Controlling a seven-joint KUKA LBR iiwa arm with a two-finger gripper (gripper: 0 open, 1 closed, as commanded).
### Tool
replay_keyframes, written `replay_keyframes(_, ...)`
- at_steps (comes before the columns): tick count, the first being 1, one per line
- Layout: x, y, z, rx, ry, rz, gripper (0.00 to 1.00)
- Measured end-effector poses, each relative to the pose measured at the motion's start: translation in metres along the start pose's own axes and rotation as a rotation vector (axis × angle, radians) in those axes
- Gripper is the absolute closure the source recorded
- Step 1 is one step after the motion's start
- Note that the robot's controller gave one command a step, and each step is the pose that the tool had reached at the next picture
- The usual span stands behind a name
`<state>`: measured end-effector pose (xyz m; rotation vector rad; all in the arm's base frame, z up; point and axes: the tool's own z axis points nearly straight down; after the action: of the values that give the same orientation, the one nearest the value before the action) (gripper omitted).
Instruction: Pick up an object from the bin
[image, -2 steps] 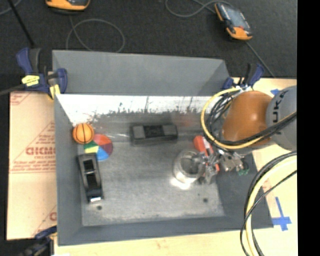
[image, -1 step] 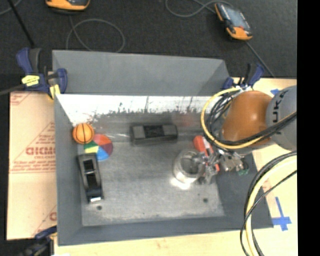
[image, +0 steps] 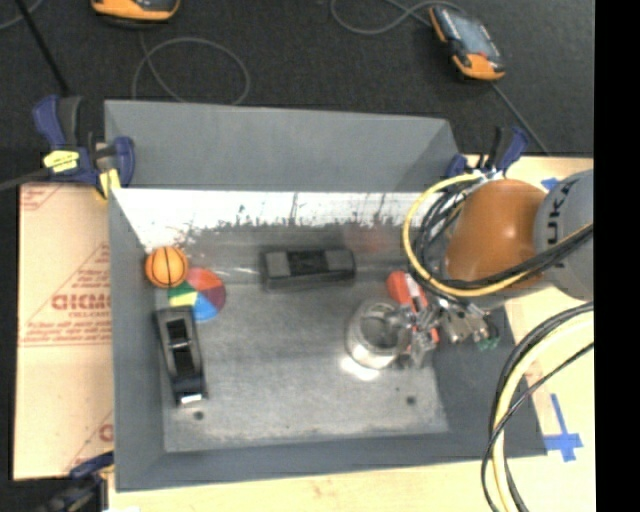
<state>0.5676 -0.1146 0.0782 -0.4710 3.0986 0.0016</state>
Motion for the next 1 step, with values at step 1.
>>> replay_keyframes(1,0.0006,0.0003,-0.0109,-0.001,0.003,0.0,1.0)
